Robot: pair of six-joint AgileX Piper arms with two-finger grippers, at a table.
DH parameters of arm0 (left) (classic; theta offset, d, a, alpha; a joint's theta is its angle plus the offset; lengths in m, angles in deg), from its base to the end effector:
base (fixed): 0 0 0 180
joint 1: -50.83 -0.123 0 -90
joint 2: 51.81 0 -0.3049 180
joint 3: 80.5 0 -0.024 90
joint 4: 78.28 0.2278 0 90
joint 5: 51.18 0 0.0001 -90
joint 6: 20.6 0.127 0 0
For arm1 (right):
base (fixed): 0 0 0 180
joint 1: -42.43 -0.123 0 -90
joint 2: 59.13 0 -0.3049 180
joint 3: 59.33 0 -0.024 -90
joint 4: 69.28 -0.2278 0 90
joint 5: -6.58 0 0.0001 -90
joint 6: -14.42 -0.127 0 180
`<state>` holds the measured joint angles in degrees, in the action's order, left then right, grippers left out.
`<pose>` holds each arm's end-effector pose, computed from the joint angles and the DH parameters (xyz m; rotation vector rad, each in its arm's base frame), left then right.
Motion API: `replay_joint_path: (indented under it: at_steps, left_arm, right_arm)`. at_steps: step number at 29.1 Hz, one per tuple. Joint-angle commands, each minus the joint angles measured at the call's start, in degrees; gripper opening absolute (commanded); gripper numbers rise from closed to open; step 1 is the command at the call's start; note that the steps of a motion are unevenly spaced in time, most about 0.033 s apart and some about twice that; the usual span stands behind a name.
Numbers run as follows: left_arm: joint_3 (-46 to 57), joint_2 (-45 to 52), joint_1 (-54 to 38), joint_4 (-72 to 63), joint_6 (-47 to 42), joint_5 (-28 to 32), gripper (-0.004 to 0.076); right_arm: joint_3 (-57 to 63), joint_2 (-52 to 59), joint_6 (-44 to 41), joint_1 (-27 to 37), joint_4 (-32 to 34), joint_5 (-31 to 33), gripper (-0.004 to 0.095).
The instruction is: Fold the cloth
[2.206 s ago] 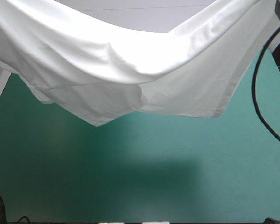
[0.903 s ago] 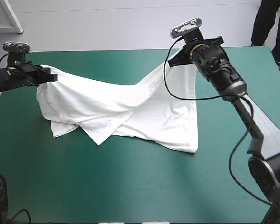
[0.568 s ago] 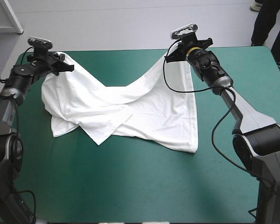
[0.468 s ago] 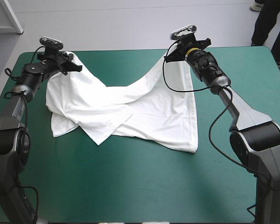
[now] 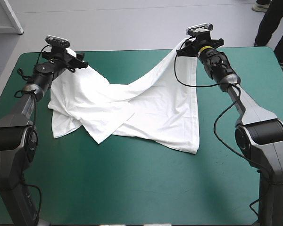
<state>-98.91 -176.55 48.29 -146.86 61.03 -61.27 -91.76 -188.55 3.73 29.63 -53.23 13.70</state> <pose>0.5172 0.0021 0.2895 0.2896 1.8939 0.0295 0.5333 0.1167 0.3242 -0.2601 1.7938 0.0626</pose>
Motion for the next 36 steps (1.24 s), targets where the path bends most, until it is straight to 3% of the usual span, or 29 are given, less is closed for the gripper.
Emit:
replay_joint_path:
  at_steps: [1,6,8,11,16,22,26,31,36]
  left_arm:
    - [-3.18,4.07,0.09,-1.49,0.46,1.72,0.0671]
    - [-7.21,4.07,0.09,-1.43,1.51,0.99,0.0671]
    - [-8.19,4.62,0.01,-1.19,0.79,-1.21,0.0671]
    - [-8.42,6.37,-0.04,1.81,-3.91,-5.70,0.0671]
    - [-8.42,9.29,-0.64,20.98,-26.75,-15.19,0.0671]
    - [-8.42,10.27,-0.64,51.68,-54.95,-29.68,0.0671]
    - [-8.42,10.36,-0.64,53.33,-58.23,-38.70,0.0671]
    - [-8.42,10.40,-0.64,54.47,-60.72,-48.96,0.0670]
    - [-8.42,10.61,-0.64,64.75,-66.57,-59.03,0.0670]
  right_arm:
    - [-2.32,6.38,-0.05,0.26,0.22,-3.55,0.0749]
    - [-2.32,9.68,0.37,0.26,0.67,-3.90,0.0742]
    - [-2.41,10.92,0.37,0.26,0.67,-0.59,0.0742]
    - [-2.41,13.27,0.37,0.26,0.67,7.67,0.0742]
    - [-2.41,17.63,1.23,0.26,-0.25,26.01,0.0741]
    - [-2.41,20.36,7.94,0.26,-7.66,38.58,0.0641]
    - [-2.41,21.04,11.28,0.16,-14.39,48.92,0.0574]
    - [-0.61,21.04,14.14,0.16,-20.78,60.00,0.0563]
    - [6.47,24.12,15.66,0.08,-27.38,60.55,0.0562]
